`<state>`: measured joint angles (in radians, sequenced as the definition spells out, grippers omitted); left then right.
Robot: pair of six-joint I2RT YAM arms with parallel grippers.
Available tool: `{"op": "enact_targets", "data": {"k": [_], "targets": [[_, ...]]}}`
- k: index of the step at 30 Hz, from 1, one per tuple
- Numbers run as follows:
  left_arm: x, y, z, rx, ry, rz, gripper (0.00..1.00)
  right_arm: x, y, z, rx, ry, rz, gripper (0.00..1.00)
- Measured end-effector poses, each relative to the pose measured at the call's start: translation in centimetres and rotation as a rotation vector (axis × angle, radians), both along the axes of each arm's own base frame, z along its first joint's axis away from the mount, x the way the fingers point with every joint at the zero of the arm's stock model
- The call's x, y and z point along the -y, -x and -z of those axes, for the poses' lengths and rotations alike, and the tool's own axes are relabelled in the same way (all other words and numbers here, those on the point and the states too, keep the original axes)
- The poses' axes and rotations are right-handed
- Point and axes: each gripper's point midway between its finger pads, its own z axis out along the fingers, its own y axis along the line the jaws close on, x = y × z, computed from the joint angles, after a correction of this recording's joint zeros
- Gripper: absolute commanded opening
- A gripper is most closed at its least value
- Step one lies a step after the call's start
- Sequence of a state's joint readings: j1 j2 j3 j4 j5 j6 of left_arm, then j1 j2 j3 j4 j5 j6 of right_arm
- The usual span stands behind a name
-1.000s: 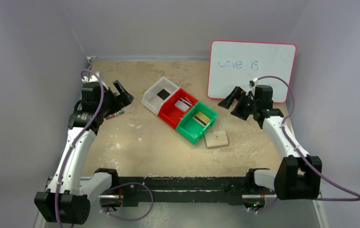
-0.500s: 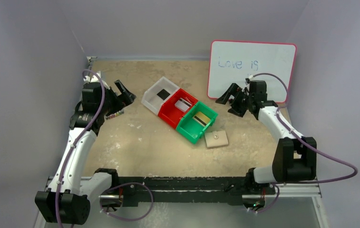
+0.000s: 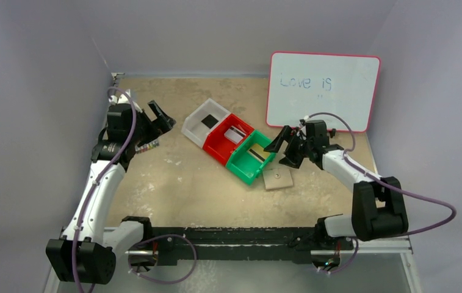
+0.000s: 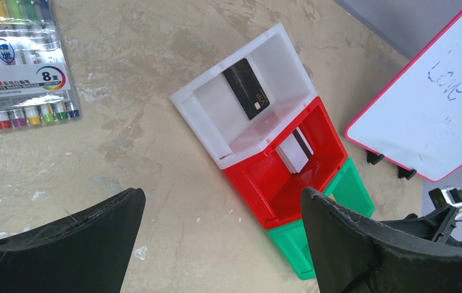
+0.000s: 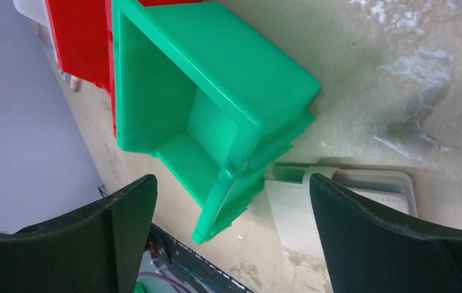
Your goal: Take the credit cards out of the card holder
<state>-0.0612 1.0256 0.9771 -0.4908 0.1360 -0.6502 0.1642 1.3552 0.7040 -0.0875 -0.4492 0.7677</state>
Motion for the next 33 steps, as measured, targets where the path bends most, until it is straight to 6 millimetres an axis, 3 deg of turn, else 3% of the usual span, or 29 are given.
{"op": "enact_targets", "data": {"k": [6,13,21,26,33], "targets": [[0.0,0.0,0.3,-0.005,-0.001,-0.001,1.0,-0.4,-1.3,0.4,-0.003,-0.013,0.003,0.96],[-0.1,0.1,0.5,-0.012,-0.009,0.002,1.0,-0.5,-4.8,0.1,0.024,0.03,-0.008,0.96],[-1.9,-0.4,1.9,-0.067,-0.116,-0.039,1.0,-0.1,-7.6,-0.2,0.062,0.092,-0.022,0.97],[-2.2,-3.8,2.3,-0.095,-0.163,-0.034,1.0,-0.2,-8.4,-0.4,0.073,0.105,-0.045,0.97],[-0.5,-11.4,4.5,-0.1,-0.128,0.028,1.0,0.1,-9.5,-1.5,0.084,0.153,-0.069,0.98]]}}
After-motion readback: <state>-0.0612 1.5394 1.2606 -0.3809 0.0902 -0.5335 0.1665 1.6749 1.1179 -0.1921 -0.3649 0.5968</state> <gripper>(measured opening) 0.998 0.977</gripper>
